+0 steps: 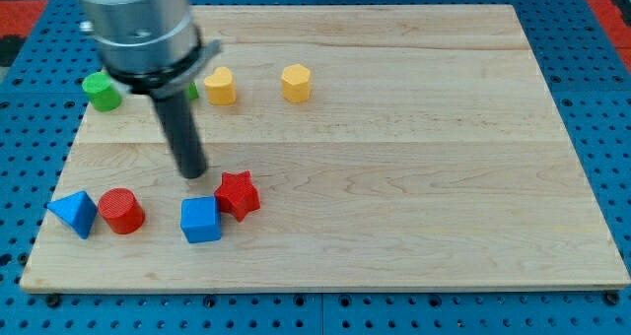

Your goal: Move the red star towards bottom center

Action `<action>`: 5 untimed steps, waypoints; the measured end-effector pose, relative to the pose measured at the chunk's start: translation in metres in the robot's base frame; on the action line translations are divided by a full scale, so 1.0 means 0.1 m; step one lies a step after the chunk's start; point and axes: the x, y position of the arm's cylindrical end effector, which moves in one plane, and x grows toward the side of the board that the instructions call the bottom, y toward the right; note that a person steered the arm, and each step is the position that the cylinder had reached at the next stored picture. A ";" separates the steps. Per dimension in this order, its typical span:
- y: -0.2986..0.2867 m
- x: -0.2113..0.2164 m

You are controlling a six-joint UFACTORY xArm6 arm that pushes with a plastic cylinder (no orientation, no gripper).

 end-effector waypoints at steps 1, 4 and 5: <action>-0.22 0.00; -0.26 0.16; 0.21 0.16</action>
